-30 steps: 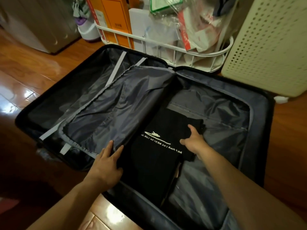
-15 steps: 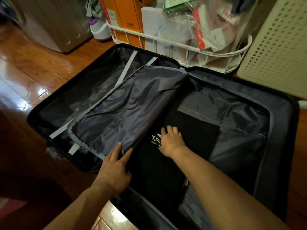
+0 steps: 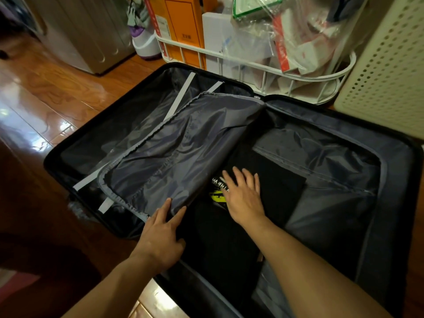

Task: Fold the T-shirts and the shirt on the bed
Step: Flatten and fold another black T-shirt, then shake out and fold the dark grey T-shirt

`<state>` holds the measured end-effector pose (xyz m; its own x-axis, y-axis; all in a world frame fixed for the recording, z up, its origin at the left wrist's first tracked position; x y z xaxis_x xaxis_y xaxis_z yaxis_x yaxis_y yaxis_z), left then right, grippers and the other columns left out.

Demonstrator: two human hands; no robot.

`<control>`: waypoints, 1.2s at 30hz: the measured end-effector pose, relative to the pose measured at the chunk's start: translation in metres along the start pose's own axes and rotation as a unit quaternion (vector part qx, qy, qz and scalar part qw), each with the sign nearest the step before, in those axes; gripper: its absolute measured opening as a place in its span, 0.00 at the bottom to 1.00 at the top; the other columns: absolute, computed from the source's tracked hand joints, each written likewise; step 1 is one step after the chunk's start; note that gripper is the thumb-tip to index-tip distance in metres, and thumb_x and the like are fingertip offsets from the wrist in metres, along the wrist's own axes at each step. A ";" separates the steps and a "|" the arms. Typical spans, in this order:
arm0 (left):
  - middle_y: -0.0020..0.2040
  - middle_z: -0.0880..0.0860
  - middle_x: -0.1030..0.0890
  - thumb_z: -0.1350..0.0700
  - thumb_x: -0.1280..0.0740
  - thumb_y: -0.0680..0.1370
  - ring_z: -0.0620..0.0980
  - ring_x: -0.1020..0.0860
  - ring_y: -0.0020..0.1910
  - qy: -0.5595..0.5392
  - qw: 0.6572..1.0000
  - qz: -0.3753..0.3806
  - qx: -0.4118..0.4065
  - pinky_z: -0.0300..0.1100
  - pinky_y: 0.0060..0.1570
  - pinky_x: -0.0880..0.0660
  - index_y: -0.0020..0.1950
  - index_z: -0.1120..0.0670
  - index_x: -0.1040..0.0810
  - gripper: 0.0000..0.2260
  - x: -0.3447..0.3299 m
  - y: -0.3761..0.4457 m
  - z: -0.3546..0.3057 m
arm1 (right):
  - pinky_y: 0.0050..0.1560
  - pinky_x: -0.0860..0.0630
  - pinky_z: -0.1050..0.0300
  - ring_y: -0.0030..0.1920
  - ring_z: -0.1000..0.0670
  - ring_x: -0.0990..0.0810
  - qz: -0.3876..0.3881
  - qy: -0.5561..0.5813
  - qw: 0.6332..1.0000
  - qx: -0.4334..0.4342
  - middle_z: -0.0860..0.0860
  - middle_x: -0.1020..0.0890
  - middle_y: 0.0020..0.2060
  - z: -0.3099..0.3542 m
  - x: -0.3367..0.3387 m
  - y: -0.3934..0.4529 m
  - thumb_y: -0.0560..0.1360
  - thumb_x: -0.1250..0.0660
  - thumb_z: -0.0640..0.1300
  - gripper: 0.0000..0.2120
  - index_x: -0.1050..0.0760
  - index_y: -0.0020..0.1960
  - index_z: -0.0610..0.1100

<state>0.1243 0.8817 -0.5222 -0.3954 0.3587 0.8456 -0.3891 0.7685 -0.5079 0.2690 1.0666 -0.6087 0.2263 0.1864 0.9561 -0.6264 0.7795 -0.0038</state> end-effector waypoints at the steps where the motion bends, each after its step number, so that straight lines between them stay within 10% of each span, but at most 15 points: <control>1: 0.83 0.52 0.64 0.47 0.35 0.78 0.59 0.55 0.82 0.000 1.000 0.004 0.001 0.49 0.80 0.53 0.83 0.40 0.53 0.38 0.000 0.001 0.001 | 0.79 0.56 0.36 0.81 0.42 0.52 0.078 -0.008 0.997 0.006 0.47 0.46 0.81 0.002 -0.004 0.001 0.84 0.46 0.57 0.29 0.48 0.82 0.53; 5: 0.83 0.52 0.63 0.46 0.35 0.77 0.59 0.54 0.82 -0.002 1.000 0.010 0.001 0.49 0.80 0.52 0.83 0.41 0.52 0.38 0.001 0.003 0.002 | 0.80 0.61 0.44 0.81 0.47 0.59 0.184 0.067 0.976 0.096 0.51 0.52 0.82 0.002 0.008 0.006 0.83 0.50 0.63 0.30 0.51 0.82 0.54; 9: 0.83 0.52 0.64 0.46 0.34 0.78 0.59 0.55 0.82 0.000 1.000 0.005 0.001 0.50 0.80 0.52 0.83 0.41 0.53 0.38 0.000 0.000 0.001 | 0.80 0.56 0.40 0.81 0.42 0.52 -0.050 -0.048 0.996 0.056 0.46 0.45 0.81 -0.039 0.028 -0.006 0.81 0.49 0.62 0.29 0.41 0.80 0.54; 14: 0.82 0.53 0.65 0.40 0.37 0.76 0.60 0.56 0.82 0.022 1.000 0.008 0.003 0.50 0.80 0.54 0.83 0.39 0.54 0.39 -0.005 0.003 0.001 | 0.77 0.65 0.34 0.79 0.40 0.69 0.152 -0.108 0.981 -0.053 0.45 0.65 0.80 -0.080 0.009 -0.019 0.78 0.59 0.72 0.37 0.64 0.81 0.57; 19: 0.82 0.56 0.67 0.41 0.36 0.78 0.64 0.57 0.81 0.058 0.998 0.031 0.001 0.52 0.80 0.54 0.82 0.38 0.53 0.38 -0.005 0.008 0.004 | 0.78 0.64 0.36 0.80 0.39 0.65 0.241 -0.147 0.957 -0.069 0.45 0.63 0.81 -0.065 0.035 -0.011 0.81 0.53 0.68 0.36 0.63 0.82 0.56; 23: 0.82 0.59 0.63 0.41 0.37 0.79 0.66 0.57 0.81 0.085 0.993 0.083 0.001 0.56 0.80 0.54 0.82 0.40 0.48 0.34 0.021 -0.013 0.003 | 0.79 0.51 0.38 0.79 0.39 0.46 0.288 -0.151 0.944 -0.047 0.43 0.44 0.80 0.001 0.104 -0.044 0.83 0.47 0.60 0.31 0.49 0.82 0.51; 26: 0.81 0.56 0.41 0.40 0.43 0.77 0.60 0.45 0.80 0.036 0.996 0.071 -0.033 0.52 0.78 0.45 0.77 0.42 0.34 0.28 0.062 -0.076 -0.002 | 0.72 0.36 0.44 0.69 0.41 0.32 0.244 -0.134 0.960 -0.001 0.44 0.30 0.70 0.069 0.166 -0.077 0.82 0.43 0.56 0.22 0.33 0.73 0.48; 29: 0.68 0.54 0.23 0.43 0.44 0.77 0.55 0.25 0.68 -0.094 0.992 0.084 -0.028 0.45 0.67 0.29 0.68 0.47 0.23 0.22 0.110 -0.166 0.005 | 0.67 0.30 0.47 0.65 0.42 0.29 0.238 -0.081 0.968 0.022 0.45 0.26 0.64 0.147 0.219 -0.106 0.82 0.41 0.53 0.18 0.26 0.67 0.46; 36: 0.56 0.50 0.15 0.43 0.44 0.75 0.55 0.18 0.56 -0.186 0.972 0.057 0.130 0.47 0.53 0.22 0.59 0.46 0.20 0.19 0.250 -0.369 0.146 | 0.60 0.25 0.50 0.60 0.40 0.24 0.257 -0.015 0.962 0.093 0.44 0.20 0.58 0.347 0.338 -0.127 0.81 0.40 0.48 0.13 0.21 0.59 0.45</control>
<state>0.0472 0.6100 -0.1472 -0.7029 0.1814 0.6878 -0.5024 0.5580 -0.6605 0.1663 0.8235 -0.1836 -0.1680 0.4990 0.8502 -0.7730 0.4686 -0.4277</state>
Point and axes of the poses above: each hand's wrist, its own y-axis towards the middle knuckle, its own x-axis out of the back of the hand, z = x × y, the point moved 1 cm from there along y, towards the middle knuckle
